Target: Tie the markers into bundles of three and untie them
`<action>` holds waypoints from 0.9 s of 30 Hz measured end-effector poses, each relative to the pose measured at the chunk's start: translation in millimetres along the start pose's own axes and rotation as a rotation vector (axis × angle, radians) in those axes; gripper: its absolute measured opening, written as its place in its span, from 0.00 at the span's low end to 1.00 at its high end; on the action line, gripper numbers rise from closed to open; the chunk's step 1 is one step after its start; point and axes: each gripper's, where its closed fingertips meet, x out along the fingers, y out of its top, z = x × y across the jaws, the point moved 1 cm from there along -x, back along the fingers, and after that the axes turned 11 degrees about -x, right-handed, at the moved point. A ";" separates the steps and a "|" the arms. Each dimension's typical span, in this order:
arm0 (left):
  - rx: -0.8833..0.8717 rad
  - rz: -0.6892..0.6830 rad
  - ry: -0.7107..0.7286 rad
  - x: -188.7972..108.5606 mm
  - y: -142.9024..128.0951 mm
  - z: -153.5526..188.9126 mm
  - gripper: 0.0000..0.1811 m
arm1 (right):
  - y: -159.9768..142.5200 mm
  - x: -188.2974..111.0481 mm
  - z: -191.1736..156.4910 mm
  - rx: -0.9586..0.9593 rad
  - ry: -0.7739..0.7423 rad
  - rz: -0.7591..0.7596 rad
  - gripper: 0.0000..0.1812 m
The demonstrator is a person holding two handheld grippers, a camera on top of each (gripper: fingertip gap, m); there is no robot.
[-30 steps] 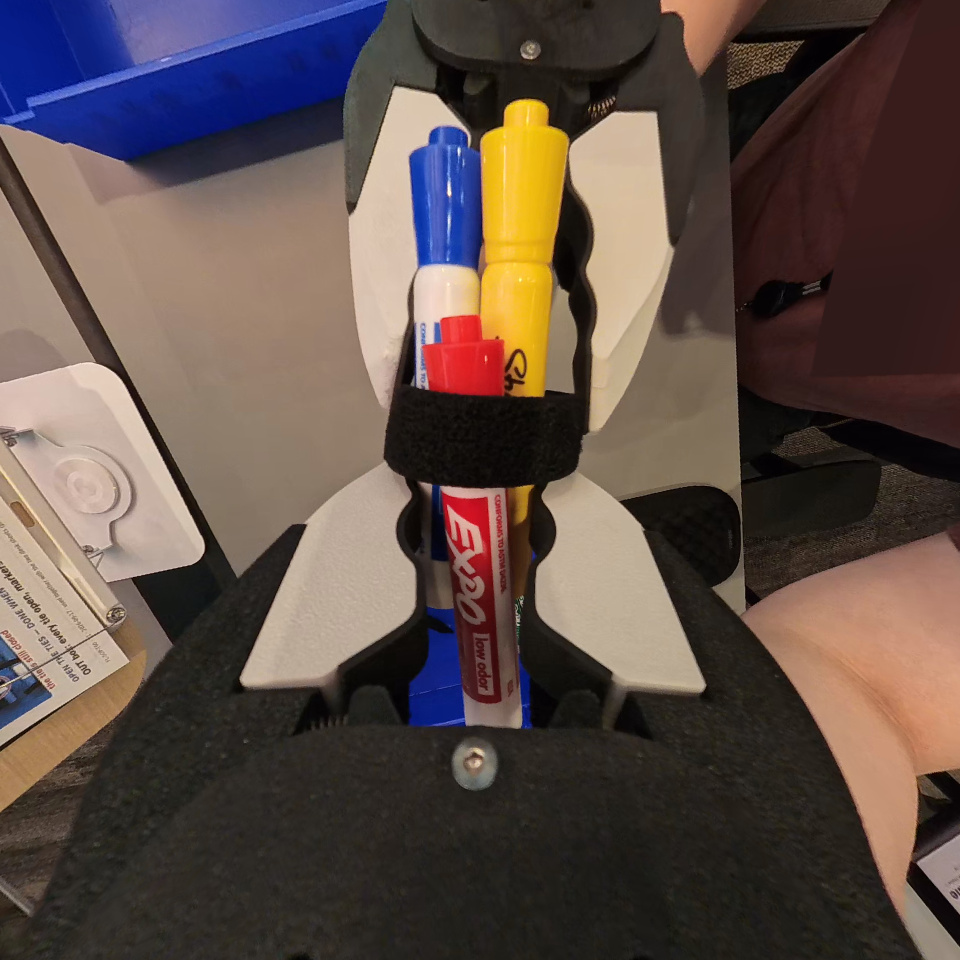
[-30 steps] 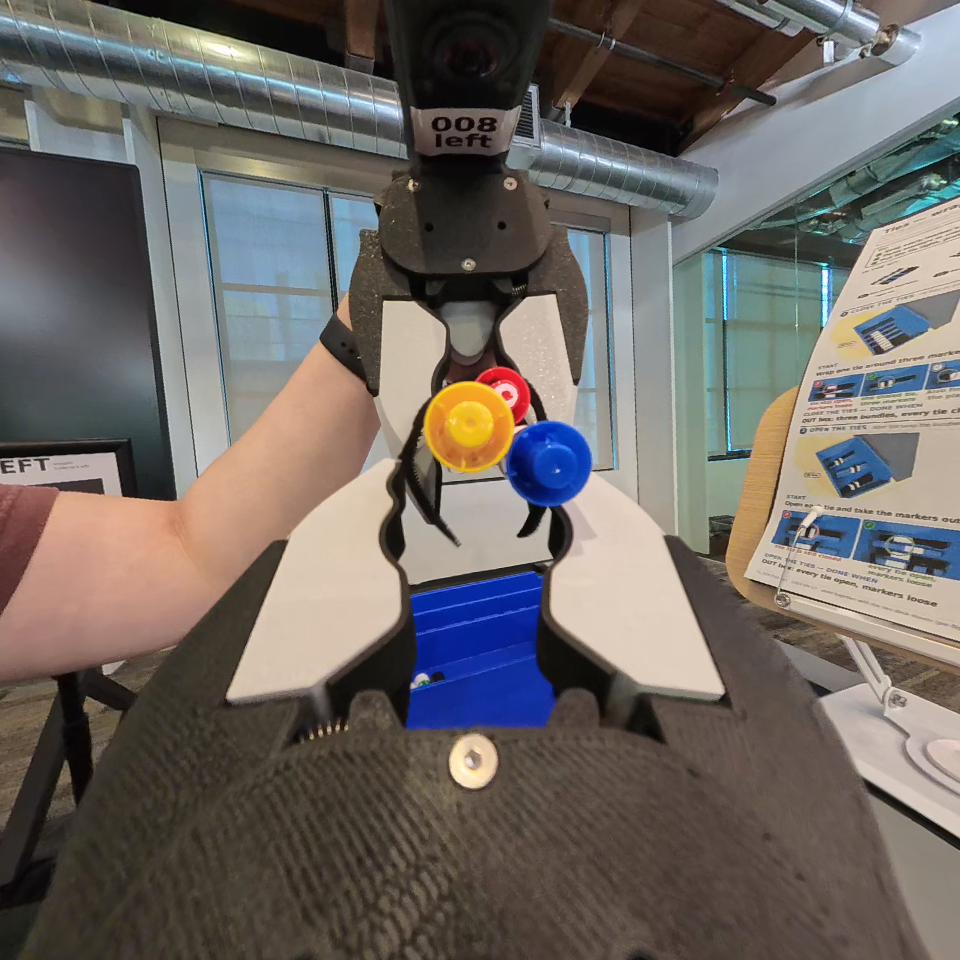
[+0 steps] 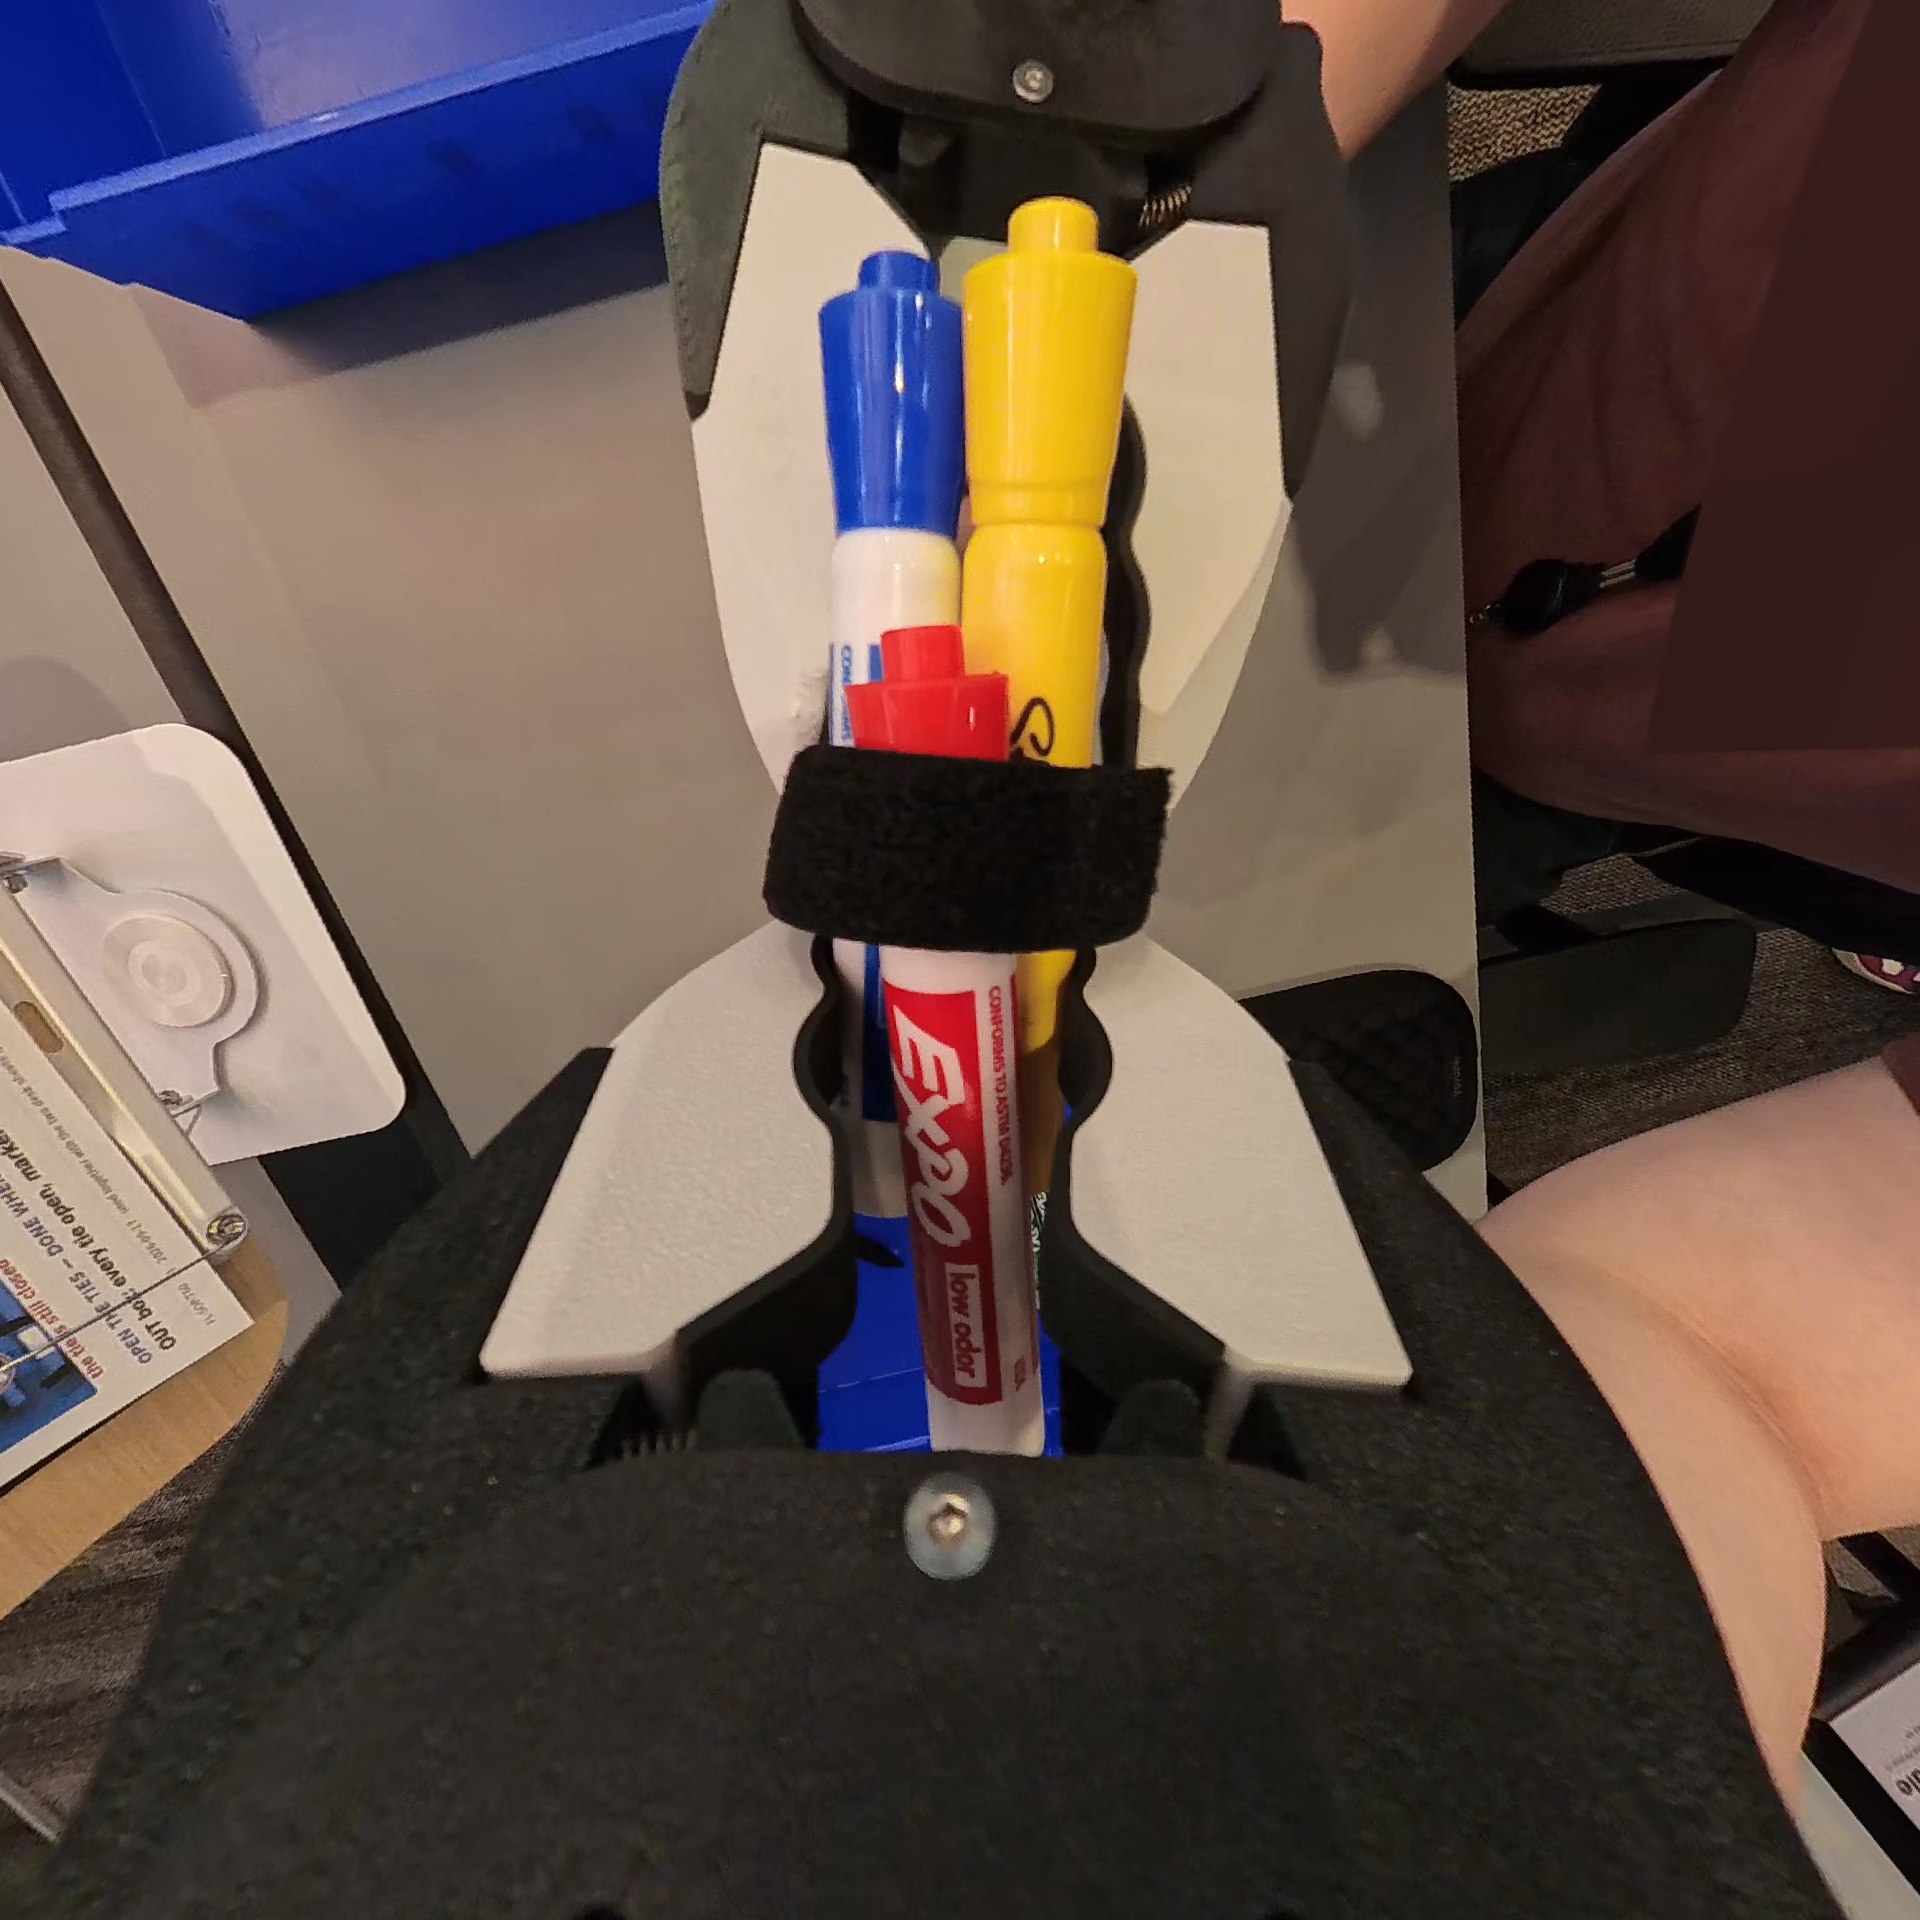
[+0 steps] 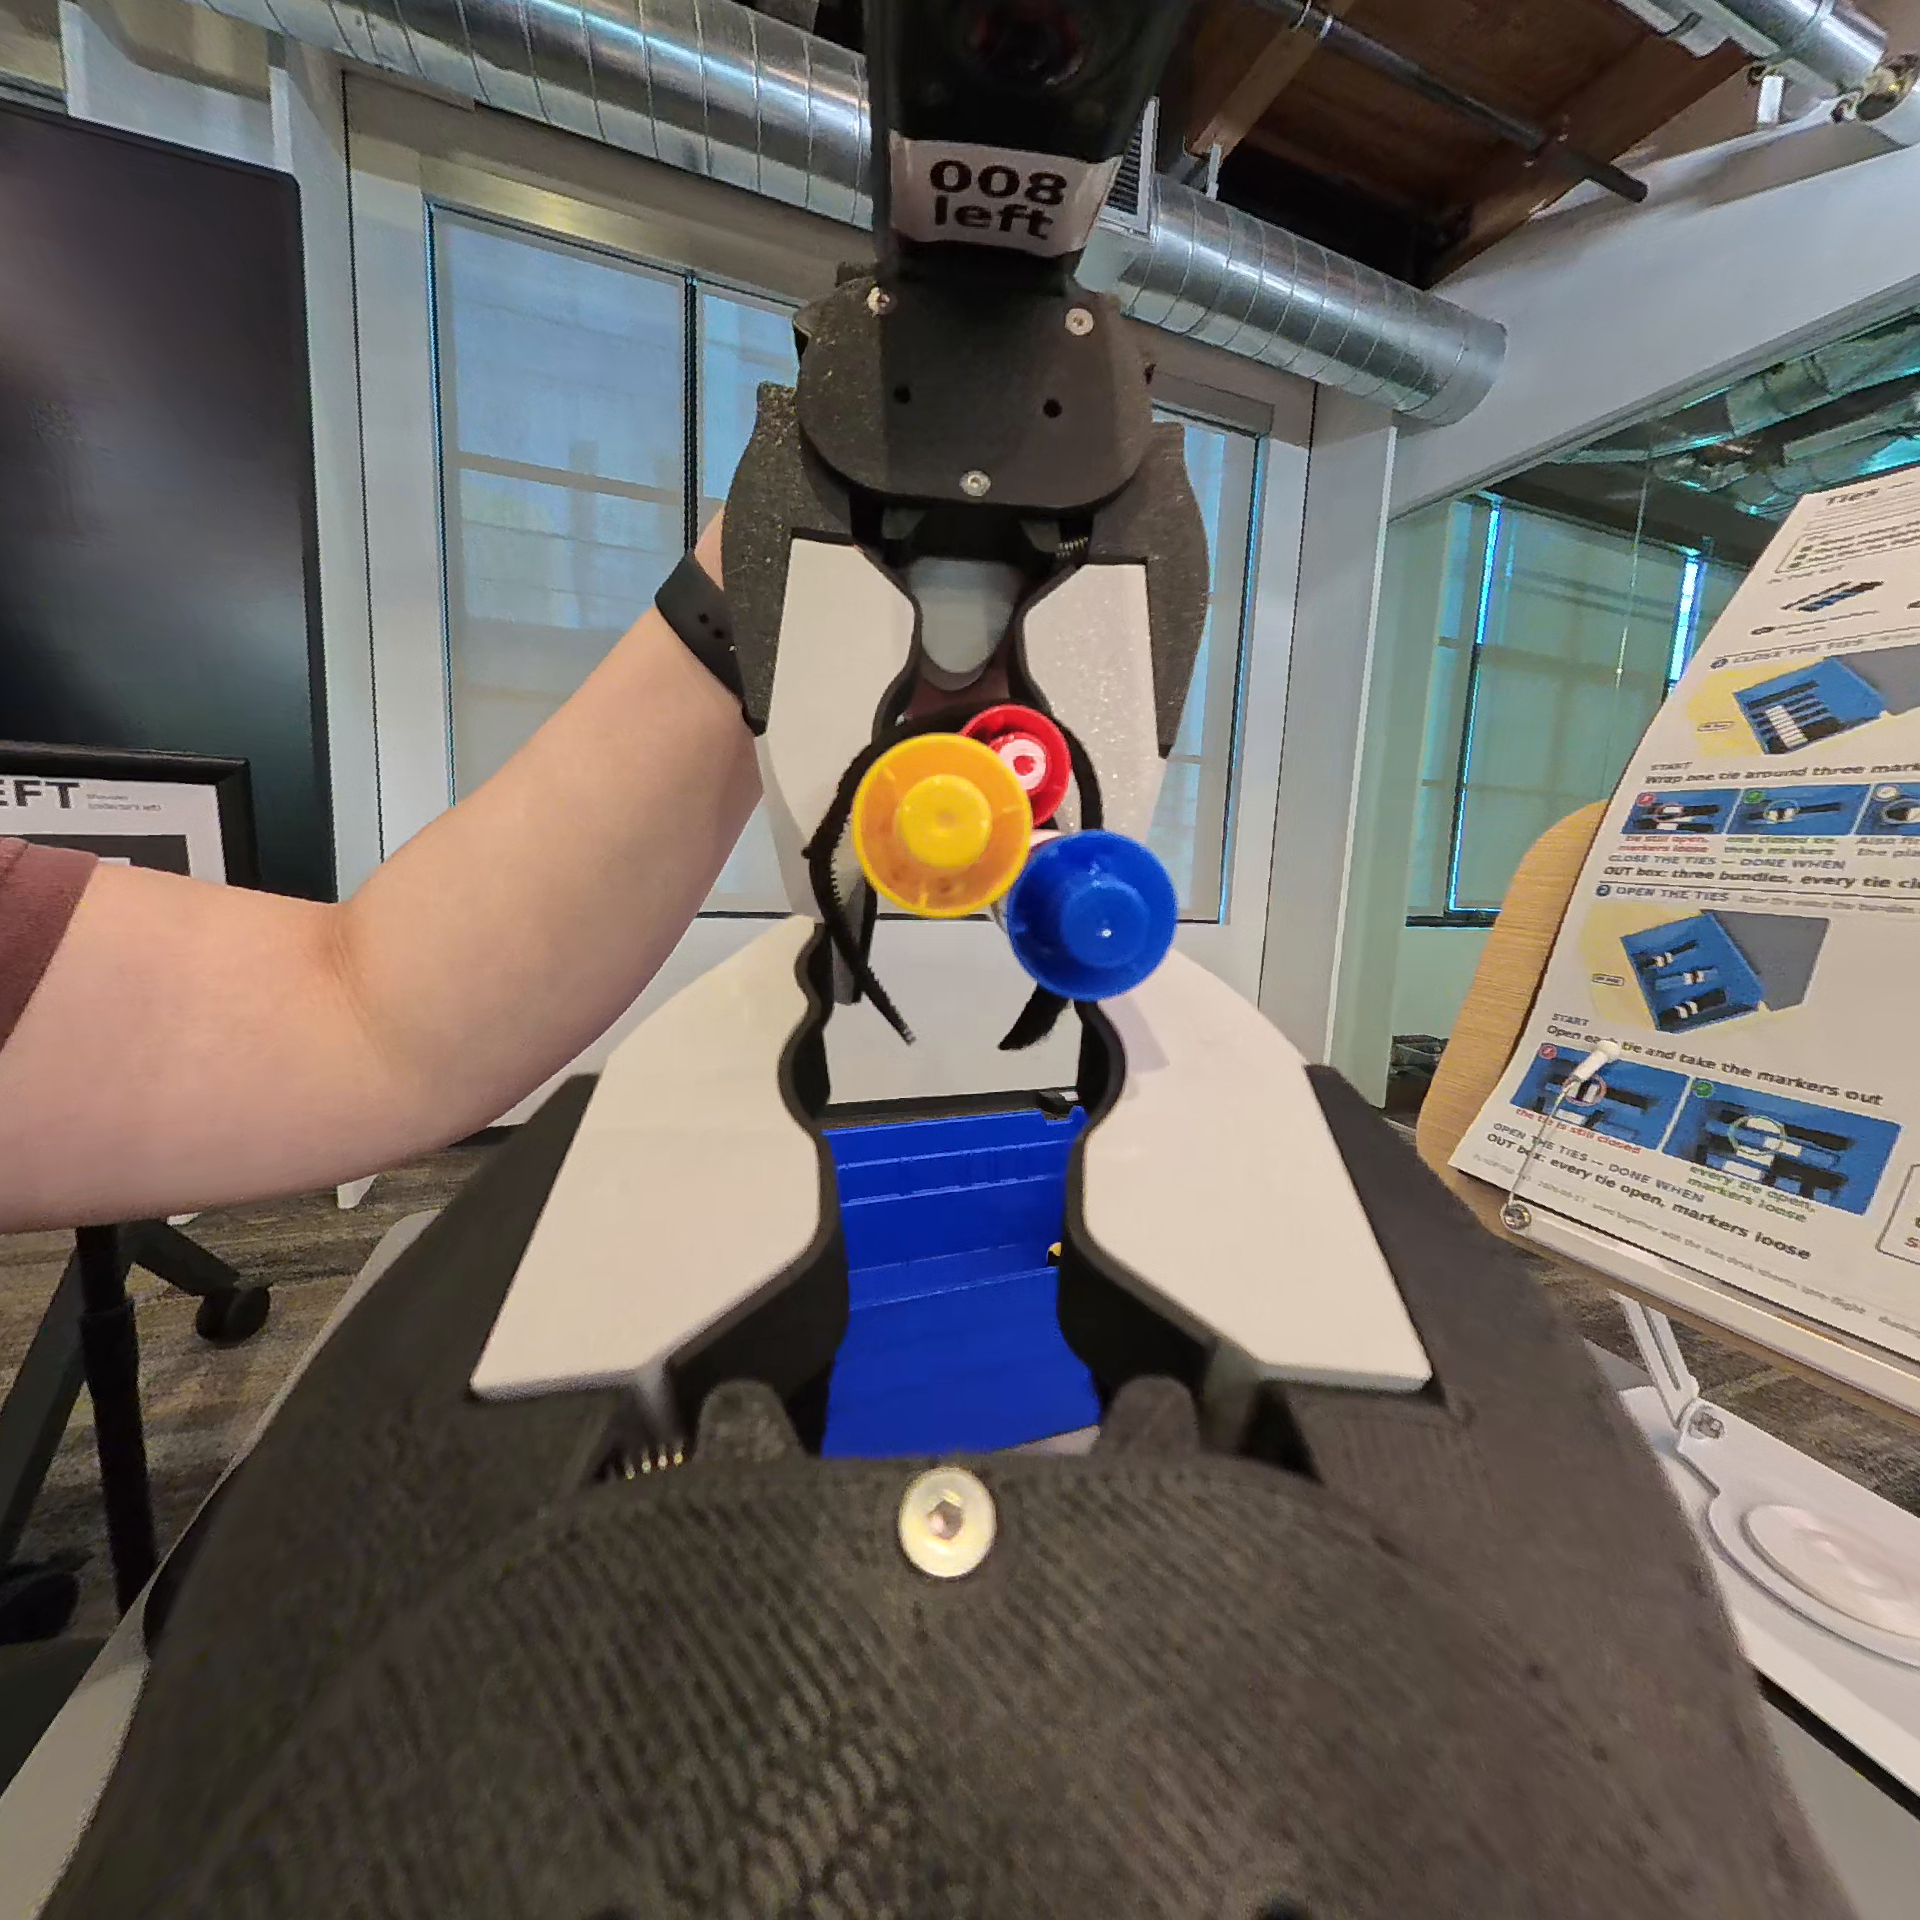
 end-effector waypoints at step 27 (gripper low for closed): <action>0.005 -0.003 0.025 -2.8 -0.5 2.4 0.21 | 4.7 -3.1 -0.4 -0.001 0.096 0.018 0.35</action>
